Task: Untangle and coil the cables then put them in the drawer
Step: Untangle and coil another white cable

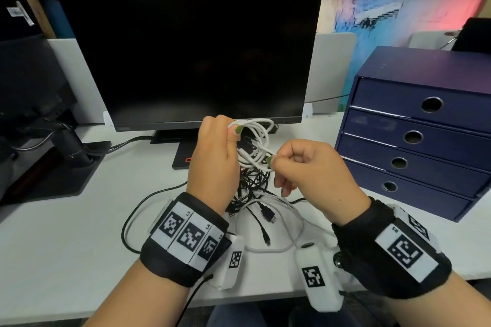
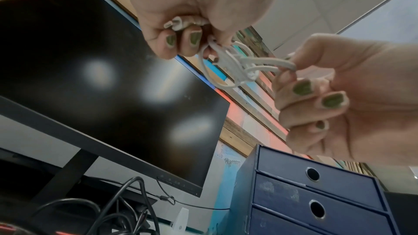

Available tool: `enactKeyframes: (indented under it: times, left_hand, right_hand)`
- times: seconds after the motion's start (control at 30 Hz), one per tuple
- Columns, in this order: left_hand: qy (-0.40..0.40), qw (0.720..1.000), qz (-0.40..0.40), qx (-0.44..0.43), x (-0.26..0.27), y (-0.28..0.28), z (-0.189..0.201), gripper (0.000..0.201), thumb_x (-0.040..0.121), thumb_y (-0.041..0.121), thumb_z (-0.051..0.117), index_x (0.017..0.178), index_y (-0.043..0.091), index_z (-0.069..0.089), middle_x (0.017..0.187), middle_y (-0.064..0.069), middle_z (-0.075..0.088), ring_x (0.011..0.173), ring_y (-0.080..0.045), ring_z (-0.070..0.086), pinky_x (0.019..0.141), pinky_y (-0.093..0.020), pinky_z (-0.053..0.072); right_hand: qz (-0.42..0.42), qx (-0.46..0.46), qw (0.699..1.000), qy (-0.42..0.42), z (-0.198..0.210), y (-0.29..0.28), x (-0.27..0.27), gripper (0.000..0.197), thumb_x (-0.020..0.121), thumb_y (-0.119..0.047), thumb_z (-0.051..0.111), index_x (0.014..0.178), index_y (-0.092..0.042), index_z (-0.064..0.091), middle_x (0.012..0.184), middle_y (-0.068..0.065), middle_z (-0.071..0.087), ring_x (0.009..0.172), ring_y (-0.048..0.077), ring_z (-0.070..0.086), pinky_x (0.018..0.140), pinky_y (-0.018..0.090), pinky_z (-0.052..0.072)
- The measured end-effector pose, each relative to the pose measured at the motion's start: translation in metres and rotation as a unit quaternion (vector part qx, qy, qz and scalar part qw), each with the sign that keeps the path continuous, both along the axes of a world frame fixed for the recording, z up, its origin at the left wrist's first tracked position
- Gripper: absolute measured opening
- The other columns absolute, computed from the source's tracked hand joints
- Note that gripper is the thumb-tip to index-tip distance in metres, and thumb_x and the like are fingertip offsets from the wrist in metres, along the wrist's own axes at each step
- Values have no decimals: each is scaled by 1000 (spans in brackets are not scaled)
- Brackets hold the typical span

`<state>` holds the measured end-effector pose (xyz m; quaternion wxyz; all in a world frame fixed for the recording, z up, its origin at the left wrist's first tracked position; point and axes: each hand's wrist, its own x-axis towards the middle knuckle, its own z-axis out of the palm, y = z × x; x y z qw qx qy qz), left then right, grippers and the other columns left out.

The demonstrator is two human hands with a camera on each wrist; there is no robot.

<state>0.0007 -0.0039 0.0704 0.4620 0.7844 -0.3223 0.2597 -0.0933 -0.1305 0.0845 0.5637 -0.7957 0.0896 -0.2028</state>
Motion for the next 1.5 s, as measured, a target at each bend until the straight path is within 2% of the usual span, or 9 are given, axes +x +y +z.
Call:
enactKeyframes:
  times: [0.13,0.47,0.6,0.7,0.8,0.93,1.07,1.23,1.5]
  left_hand:
    - [7,1000,14,-2,9,5,4,27,104,24,31,86,13,48,90,-6,46,78,8,41,67,-3,32]
    - [55,998,36,-23,20,14,18,29,104,25,30,85,14,50,90,-5,47,70,-1,42,64,-4,32]
    - [143,984,-45,-99,19,10,14,32,103,36,31,78,25,47,76,-8,47,63,-18,44,59,-36,39]
    - [176,969,-114,-130,7,7,16,32,104,32,31,81,17,48,62,-11,47,52,-23,44,52,-43,42]
    - [151,973,-125,-121,-2,4,18,30,104,31,32,87,15,51,60,-10,48,51,-25,48,55,-48,48]
    - [133,978,-118,-108,-6,4,18,27,104,30,33,97,18,56,74,-14,57,56,-28,55,54,-48,51]
    - [123,979,-123,-107,-9,4,16,21,104,26,34,101,24,54,77,-7,57,60,-28,56,54,-41,52]
    - [124,976,-138,-118,-15,0,12,20,104,25,34,101,23,53,76,-10,57,60,-29,58,55,-41,52]
    - [203,949,-198,-140,-19,-4,4,21,104,27,36,103,24,57,67,-1,55,56,-19,54,61,-54,54]
  right_hand:
    - [28,-21,999,-18,2,0,-4,18,84,-6,61,66,-3,58,49,6,55,45,15,49,50,21,45]
    - [106,-35,994,-20,-2,-2,-6,28,88,-6,59,62,-15,55,47,-1,47,45,16,42,48,20,39]
    - [93,-91,991,4,-12,-7,-2,20,87,-14,65,68,-15,59,48,-10,45,48,5,39,54,16,38]
    - [50,-123,991,21,-20,-10,3,8,84,-17,70,81,-24,65,54,-7,51,51,4,45,60,23,43]
    - [14,-111,994,12,-21,-10,5,19,82,-18,71,89,-33,61,57,-4,54,50,2,49,62,26,45]
    - [29,-116,993,-7,-11,0,-3,23,76,-42,73,94,-34,60,53,-3,47,48,3,42,51,9,36]
    - [2,-173,985,-7,-7,1,-3,14,82,-43,66,90,-33,63,50,-5,41,48,6,39,51,14,35]
    - [-35,-188,982,14,-15,-2,4,10,89,-28,63,79,-29,62,67,3,64,61,11,59,62,21,48]
    - [-10,-23,1000,-12,-11,5,6,21,89,-36,59,108,-28,57,89,-6,72,83,7,68,83,40,56]
